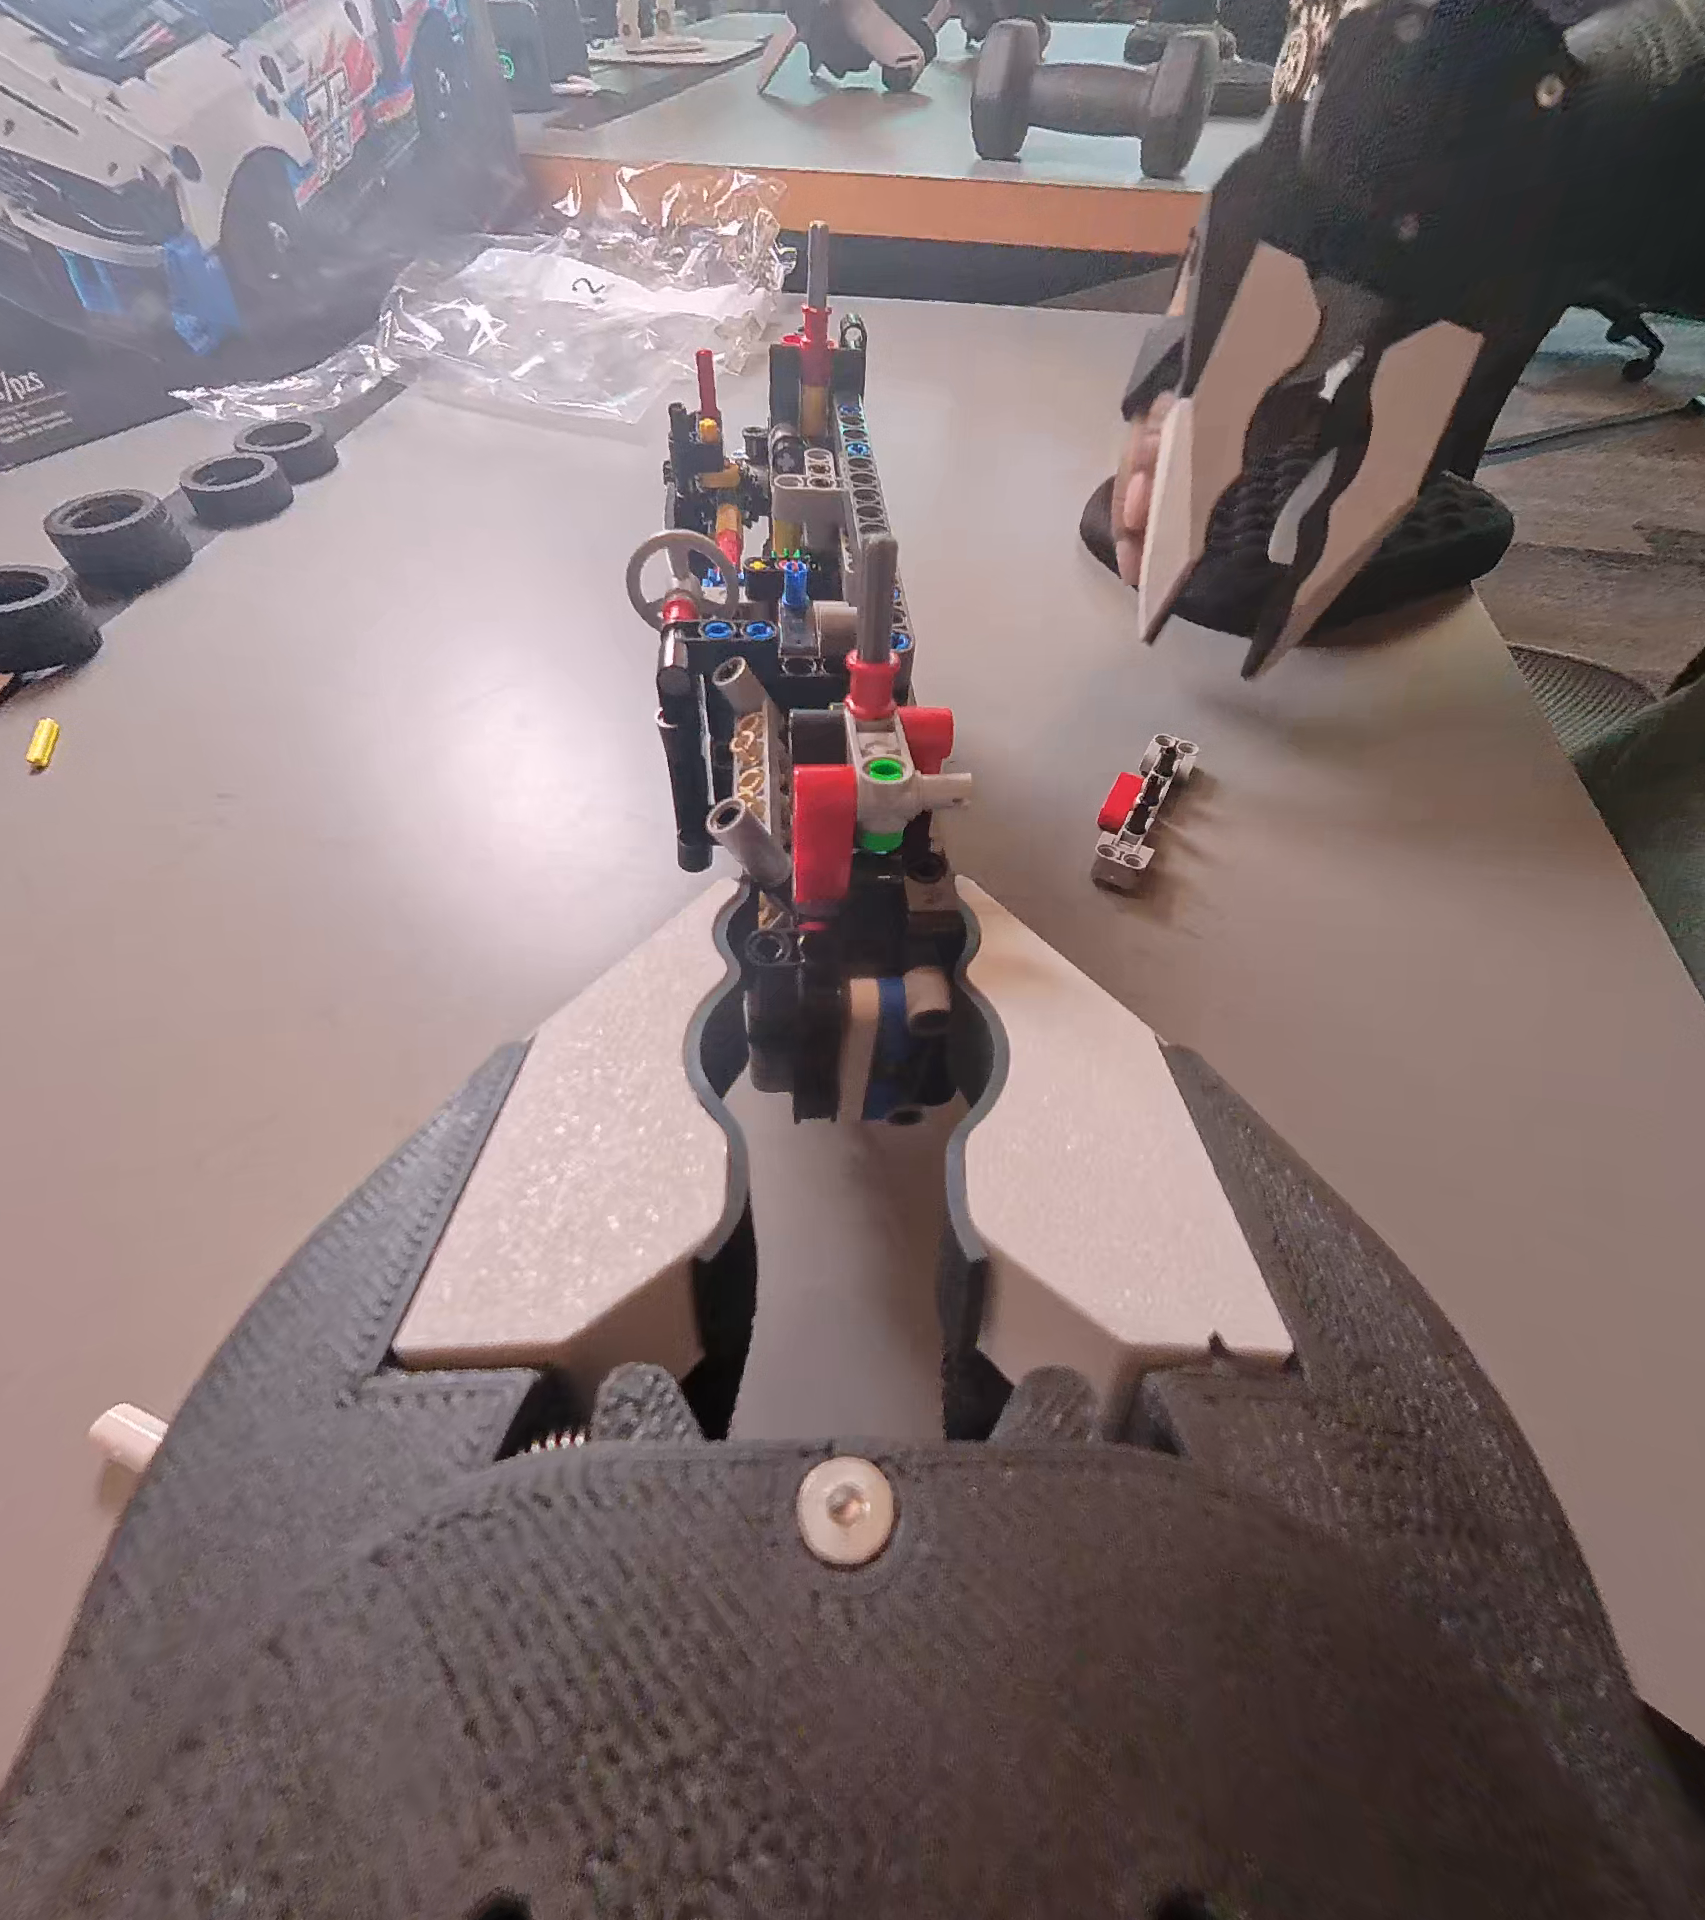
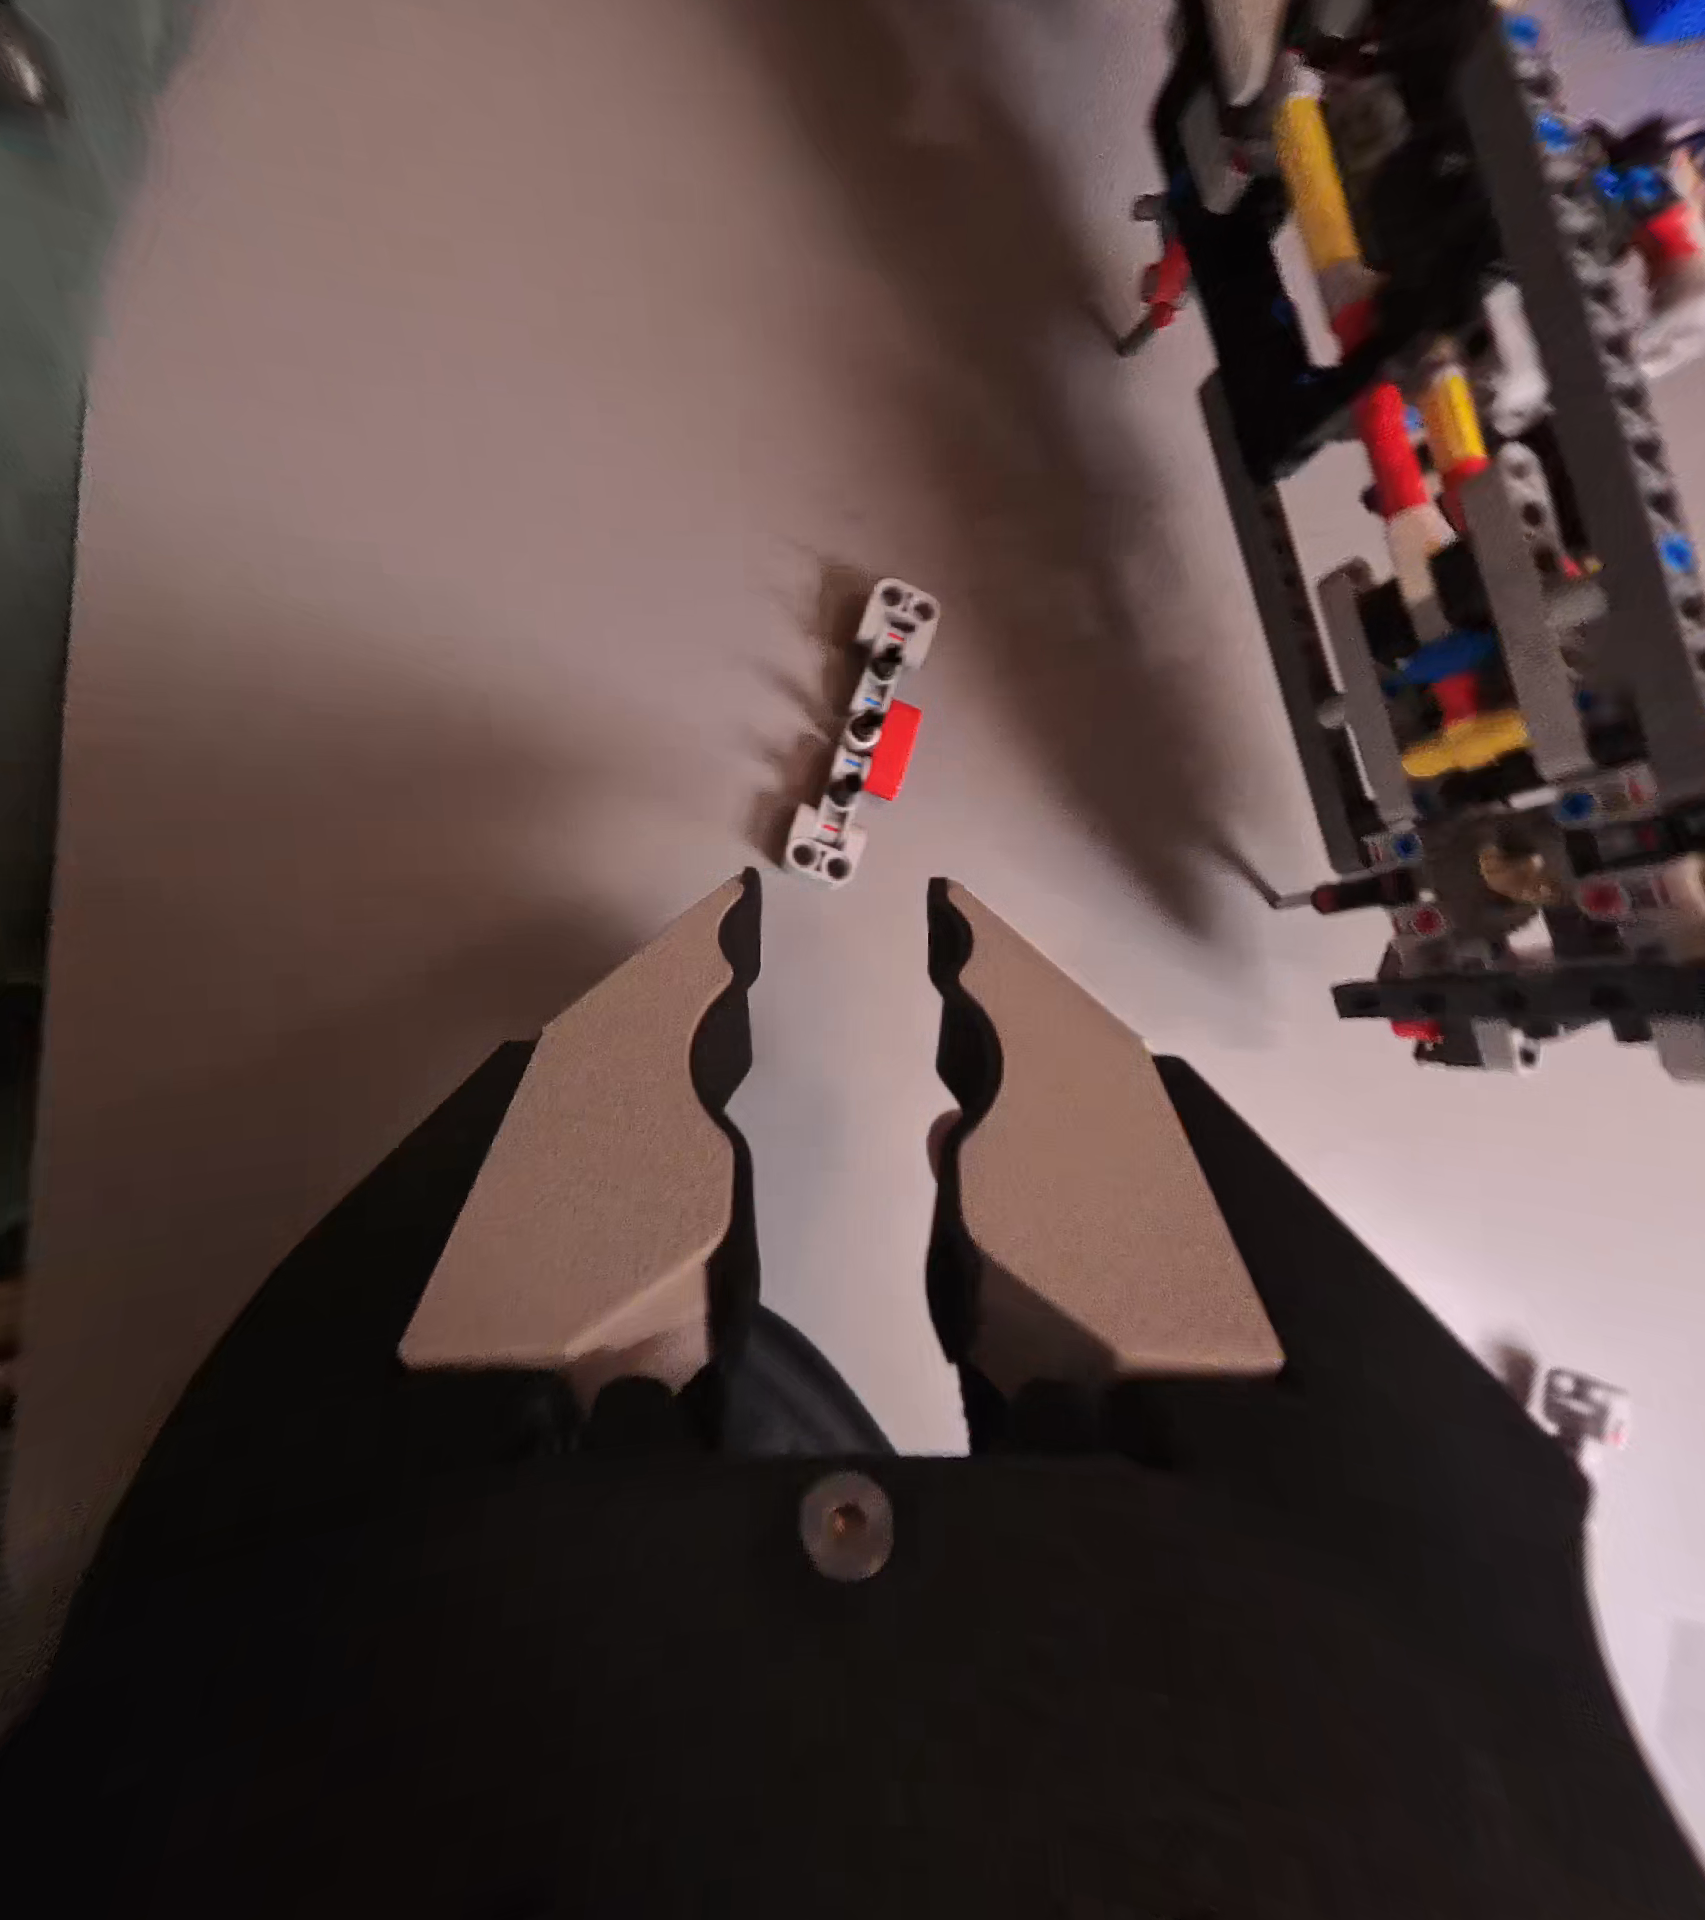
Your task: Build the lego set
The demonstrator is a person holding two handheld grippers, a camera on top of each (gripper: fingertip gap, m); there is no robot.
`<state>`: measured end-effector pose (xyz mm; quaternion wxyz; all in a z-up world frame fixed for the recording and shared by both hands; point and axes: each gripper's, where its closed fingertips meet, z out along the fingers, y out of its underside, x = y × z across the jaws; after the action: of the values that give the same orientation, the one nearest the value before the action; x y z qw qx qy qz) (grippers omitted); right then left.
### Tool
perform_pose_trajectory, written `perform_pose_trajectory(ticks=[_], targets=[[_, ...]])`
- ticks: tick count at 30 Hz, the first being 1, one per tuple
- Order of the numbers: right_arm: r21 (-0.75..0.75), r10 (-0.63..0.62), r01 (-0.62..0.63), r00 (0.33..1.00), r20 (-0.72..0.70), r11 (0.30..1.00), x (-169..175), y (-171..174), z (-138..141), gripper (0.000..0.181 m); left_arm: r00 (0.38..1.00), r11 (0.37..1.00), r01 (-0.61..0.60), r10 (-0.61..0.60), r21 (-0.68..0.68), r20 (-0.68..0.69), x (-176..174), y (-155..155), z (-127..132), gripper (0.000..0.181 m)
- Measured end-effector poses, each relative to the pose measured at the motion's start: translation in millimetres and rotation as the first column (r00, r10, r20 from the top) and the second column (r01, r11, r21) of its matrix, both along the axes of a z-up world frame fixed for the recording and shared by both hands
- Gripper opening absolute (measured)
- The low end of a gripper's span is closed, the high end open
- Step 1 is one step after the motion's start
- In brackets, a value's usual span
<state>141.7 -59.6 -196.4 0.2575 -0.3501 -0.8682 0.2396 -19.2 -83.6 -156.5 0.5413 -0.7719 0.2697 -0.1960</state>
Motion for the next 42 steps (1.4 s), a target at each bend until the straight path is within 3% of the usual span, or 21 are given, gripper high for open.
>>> perform_pose_trajectory(ticks=[1, 6, 11, 14, 16, 18, 20, 23, 27, 29, 32, 34, 37, 39, 41, 42], targets=[[0.049, 0.031, -0.031, 1.0, -0.001, 0.998, -1.3, -4.8, -5.5, 0.031, 1.0, 1.0, 0.0, 0.0, 0.001, -0.002, 0.3, 0.0, 0.0, 0.032], [0.117, 0.121, -0.124, 0.992, 0.032, 0.985, -26.0, -12.3, -19.7, 0.032, 1.0, 1.0, -0.007, 0.007, 0.01, -0.009, 0.8, -1.5, 0.1, 0.032], [-0.042, 0.129, -0.123, 0.969, 0.211, 0.992, -27.4, -18.1, -25.4, 0.019, 1.0, 1.0, -0.012, 0.012, 0.014, -0.011, -0.3, -3.0, 0.3, 0.032], [-0.326, 0.136, 0.0, 0.908, 0.395, 0.945, -14.7, -34.7, -17.3, 0.017, 1.0, 1.0, -0.012, 0.012, 0.01, 0.0, -1.1, -3.2, 0.4, 0.032], [-0.558, 0.214, 0.155, 0.815, 0.539, 0.815, -4.1, -52.0, -3.3, 0.016, 1.0, 1.0, -0.01, 0.01, 0.008, 0.007, -1.2, -3.4, 0.5, 0.031], [-0.604, 0.227, 0.305, 0.73, 0.645, 0.736, -1.4, -49.0, -5.7, 0.017, 1.0, 1.0, -0.009, 0.009, 0.007, 0.008, -1.1, -3.7, 0.5, 0.032], [-0.557, 0.148, 0.362, 0.727, 0.67, 0.748, -4.4, -29.4, -17.2, 0.023, 1.0, 1.0, -0.011, 0.011, 0.007, 0.007, -1.1, -4.4, 0.6, 0.032], [-0.494, -0.025, 0.396, 0.798, 0.602, 0.774, -13.3, 0.1, -19.7, 0.025, 1.0, 1.0, -0.014, 0.014, 0.007, 0.009, -2.1, -5.5, 0.8, 0.032], [-0.397, -0.046, 0.155, 0.962, 0.269, 0.905, -5.4, -5.7, 5.1, 0.026, 1.0, 1.0, -0.015, 0.014, 0.004, 0.019, -3.1, -4.7, 0.8, 0.032], [-0.253, -0.017, 0.052, 0.99, 0.139, 0.966, 4.3, -15.7, 4.6, 0.025, 1.0, 1.0, -0.014, 0.014, 0.003, 0.027, -3.6, -4.4, 0.9, 0.032], [0.024, 0.031, -0.033, 0.996, 0.079, 0.999, 19.5, -17.4, -17.6, 0.027, 0.999, 1.0, -0.012, 0.012, 0.002, 0.032, -3.8, -4.2, 1.0, 0.032], [0.053, 0.04, -0.041, 0.999, 0.033, 0.998, 19.3, -19.4, -23.6, 0.023, 1.0, 1.0, -0.012, 0.012, 0.003, 0.028, -3.4, -4.3, 0.9, 0.032], [-0.037, 0.021, -0.019, 0.998, 0.057, 0.999, 15.9, -21.4, -25.8, 0.015, 1.0, 1.0, -0.013, 0.013, 0.008, 0.019, -2.5, -4.5, 0.8, 0.032], [-0.203, -0.044, 0.085, 0.979, 0.199, 0.975, 13.3, -23.9, -23.2, 0.014, 1.0, 1.0, -0.014, 0.014, 0.01, 0.018, -1.9, -4.5, 0.8, 0.032], [-0.468, -0.019, 0.251, 0.895, 0.446, 0.848, 15.7, -37.8, -10.6, 0.014, 1.0, 1.0, -0.014, 0.014, 0.01, 0.021, -1.7, -4.4, 0.9, 0.032], [-0.574, -0.003, 0.358, 0.85, 0.527, 0.736, 10.5, -39.2, -0.6, 0.013, 1.0, 1.0, -0.014, 0.014, 0.008, 0.023, -1.8, -4.4, 0.8, 0.032]])
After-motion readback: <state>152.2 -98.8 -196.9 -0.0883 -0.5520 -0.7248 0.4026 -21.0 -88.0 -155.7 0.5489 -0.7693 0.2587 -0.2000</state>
